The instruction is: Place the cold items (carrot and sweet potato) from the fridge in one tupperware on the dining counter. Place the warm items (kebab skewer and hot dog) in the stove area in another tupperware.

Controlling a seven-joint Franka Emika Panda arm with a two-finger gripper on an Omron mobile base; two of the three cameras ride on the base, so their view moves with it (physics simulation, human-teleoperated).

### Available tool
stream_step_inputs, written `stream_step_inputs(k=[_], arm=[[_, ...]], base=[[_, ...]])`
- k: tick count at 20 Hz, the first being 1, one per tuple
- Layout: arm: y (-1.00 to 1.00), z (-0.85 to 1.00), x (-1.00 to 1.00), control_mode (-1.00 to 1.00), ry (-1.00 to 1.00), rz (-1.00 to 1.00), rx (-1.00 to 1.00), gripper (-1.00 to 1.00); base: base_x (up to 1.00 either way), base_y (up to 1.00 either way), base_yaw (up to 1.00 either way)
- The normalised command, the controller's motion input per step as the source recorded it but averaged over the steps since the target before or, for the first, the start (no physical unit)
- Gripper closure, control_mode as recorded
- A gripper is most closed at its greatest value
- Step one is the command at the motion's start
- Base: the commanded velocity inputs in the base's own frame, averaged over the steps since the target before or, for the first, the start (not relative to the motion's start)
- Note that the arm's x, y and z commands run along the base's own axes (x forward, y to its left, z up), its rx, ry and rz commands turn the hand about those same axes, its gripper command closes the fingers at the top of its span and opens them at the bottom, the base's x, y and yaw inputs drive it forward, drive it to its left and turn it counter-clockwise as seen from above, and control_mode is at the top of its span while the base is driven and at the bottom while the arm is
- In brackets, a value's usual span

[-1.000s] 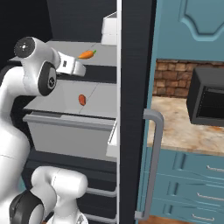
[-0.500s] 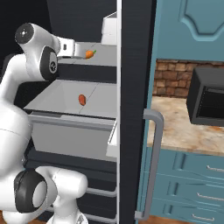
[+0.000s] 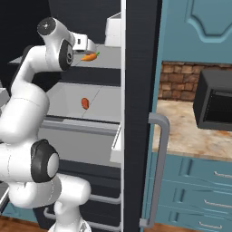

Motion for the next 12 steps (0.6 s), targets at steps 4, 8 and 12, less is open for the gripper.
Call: stream_step_inputs(k=[4, 8, 12], arm=[[0.26, -0.23, 0.74, -1.0, 0.09, -0.07, 0.0, -1.0], [0.12, -0.22, 0.74, -1.0, 0.16, -0.09, 0.04, -1.0], [0.0, -0.21, 0.63, -1.0, 0.1, -0.1, 0.03, -1.0]], base=[[0.0, 0.0, 0.0], [0.0, 0.0, 0.0], [0.0, 0.0, 0.0]])
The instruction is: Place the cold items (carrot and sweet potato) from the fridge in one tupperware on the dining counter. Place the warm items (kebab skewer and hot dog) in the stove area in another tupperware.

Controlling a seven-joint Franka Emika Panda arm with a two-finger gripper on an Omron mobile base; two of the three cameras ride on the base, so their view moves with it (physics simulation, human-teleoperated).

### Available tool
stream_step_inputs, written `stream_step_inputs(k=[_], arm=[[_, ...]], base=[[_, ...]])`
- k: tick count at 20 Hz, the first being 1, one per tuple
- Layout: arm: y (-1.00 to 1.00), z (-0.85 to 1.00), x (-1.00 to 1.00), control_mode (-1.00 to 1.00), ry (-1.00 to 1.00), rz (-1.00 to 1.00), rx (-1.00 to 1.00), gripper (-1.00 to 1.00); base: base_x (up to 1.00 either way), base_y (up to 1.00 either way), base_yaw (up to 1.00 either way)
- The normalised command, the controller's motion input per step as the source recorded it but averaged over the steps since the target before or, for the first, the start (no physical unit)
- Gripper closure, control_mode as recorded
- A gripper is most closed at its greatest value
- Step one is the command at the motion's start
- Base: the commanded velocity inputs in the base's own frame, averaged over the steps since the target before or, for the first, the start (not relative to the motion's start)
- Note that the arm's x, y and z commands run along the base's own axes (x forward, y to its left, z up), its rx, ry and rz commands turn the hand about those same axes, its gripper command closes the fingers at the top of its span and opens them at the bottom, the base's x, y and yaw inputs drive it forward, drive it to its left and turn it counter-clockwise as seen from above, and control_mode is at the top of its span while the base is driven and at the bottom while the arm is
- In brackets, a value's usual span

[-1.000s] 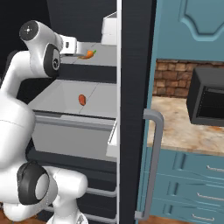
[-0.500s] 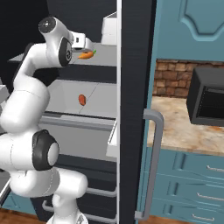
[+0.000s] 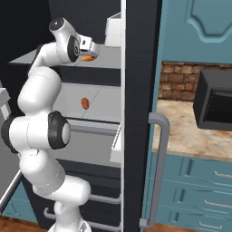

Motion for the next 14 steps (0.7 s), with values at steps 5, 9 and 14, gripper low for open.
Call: stream_step_inputs(k=[5, 9, 14], arm=[[0.0, -0.08, 0.52, -1.0, 0.03, -0.02, 0.06, -1.0], [-0.11, -0.36, 0.09, -1.0, 0.06, -0.02, 0.06, -1.0], [-0.13, -0.29, -0.03, -1.0, 0.03, -0.02, 0.02, -1.0]], base=[[0.0, 0.0, 0.0], [0.0, 0.0, 0.0], [0.0, 0.0, 0.0]])
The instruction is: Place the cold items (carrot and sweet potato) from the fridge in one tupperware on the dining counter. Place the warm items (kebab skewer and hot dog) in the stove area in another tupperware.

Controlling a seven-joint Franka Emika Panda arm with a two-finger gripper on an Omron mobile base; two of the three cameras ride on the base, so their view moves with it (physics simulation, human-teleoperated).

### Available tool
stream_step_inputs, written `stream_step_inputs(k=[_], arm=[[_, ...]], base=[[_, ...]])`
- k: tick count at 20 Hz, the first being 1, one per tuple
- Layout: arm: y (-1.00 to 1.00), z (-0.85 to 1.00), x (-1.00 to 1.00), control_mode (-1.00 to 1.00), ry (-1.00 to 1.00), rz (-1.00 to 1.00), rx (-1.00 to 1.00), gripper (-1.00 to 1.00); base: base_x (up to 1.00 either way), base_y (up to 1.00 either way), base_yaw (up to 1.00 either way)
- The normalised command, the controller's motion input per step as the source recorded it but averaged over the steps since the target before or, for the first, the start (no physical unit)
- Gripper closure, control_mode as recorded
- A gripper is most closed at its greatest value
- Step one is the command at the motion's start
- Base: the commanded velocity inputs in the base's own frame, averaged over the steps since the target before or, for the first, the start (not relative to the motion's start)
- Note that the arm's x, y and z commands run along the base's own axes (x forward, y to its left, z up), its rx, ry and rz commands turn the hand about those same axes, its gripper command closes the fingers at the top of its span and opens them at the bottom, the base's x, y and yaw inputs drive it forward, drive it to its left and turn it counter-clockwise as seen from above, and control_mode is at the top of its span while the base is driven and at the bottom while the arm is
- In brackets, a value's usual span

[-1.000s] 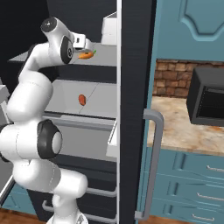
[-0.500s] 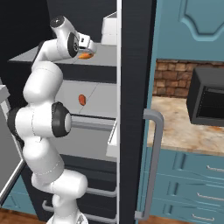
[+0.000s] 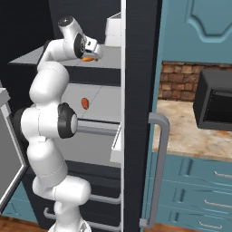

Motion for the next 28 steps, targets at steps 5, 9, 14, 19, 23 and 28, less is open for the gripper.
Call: stream_step_inputs(k=[5, 9, 14, 19, 23, 28], arm=[[0.0, -0.1, 0.0, -1.0, 0.0, 0.0, 0.01, 1.0], [0.0, -0.01, -0.02, -1.0, -0.03, 0.0, 0.0, 1.0], [0.04, 0.0, -0.38, -1.0, -0.33, 0.14, 0.0, 1.0], [-0.11, 0.02, -0.61, -1.0, -0.3, 0.16, 0.0, 1.0], [-0.08, 0.25, -1.0, -1.0, -0.12, 0.05, 0.0, 1.0], [0.0, 0.2, -1.0, -1.0, 0.0, 0.0, 0.0, 1.0]], base=[[0.0, 0.0, 0.0], [0.0, 0.0, 0.0], [0.0, 0.0, 0.0], [0.0, 0.0, 0.0], [0.0, 0.0, 0.0], [0.0, 0.0, 0.0]])
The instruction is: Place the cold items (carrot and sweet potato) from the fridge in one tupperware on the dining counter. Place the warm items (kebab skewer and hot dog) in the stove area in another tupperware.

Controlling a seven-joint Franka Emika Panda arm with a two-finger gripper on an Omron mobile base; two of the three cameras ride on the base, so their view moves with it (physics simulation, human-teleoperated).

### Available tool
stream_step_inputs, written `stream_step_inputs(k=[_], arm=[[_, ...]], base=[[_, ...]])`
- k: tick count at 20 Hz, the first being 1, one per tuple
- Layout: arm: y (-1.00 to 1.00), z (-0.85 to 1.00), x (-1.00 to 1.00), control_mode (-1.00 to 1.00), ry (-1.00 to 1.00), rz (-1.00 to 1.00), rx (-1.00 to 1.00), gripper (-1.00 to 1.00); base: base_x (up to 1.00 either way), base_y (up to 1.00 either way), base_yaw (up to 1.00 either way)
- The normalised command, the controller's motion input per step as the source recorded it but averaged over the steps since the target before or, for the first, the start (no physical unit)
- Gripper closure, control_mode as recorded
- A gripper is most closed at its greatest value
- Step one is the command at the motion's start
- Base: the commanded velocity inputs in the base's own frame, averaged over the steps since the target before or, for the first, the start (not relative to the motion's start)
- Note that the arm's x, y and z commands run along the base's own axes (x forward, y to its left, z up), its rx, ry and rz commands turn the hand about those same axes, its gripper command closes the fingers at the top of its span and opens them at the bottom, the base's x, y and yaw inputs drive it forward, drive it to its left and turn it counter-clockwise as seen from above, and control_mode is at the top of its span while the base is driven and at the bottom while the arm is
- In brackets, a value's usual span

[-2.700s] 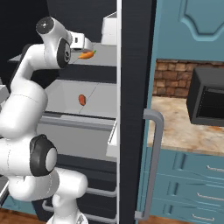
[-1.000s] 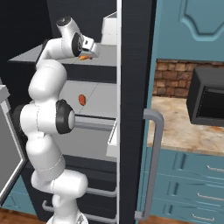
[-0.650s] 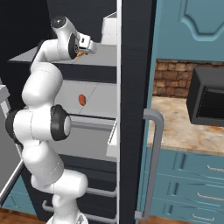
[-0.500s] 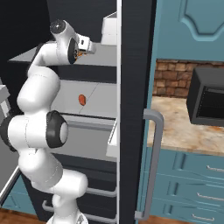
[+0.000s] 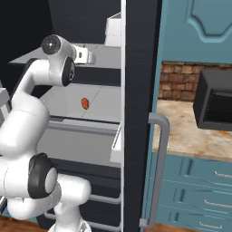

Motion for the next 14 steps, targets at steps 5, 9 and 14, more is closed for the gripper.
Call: stream_step_inputs(k=[5, 9, 14], arm=[[-0.01, 0.03, -1.0, -1.0, 0.08, 0.01, 0.0, 1.0], [-0.01, 0.0, -1.0, -1.0, 0.23, 0.0, 0.0, 1.0], [0.0, -0.25, -1.0, -1.0, 0.43, 0.0, -0.06, 1.0]], base=[[0.0, 0.0, 0.0], [0.0, 0.0, 0.0], [0.0, 0.0, 0.0]])
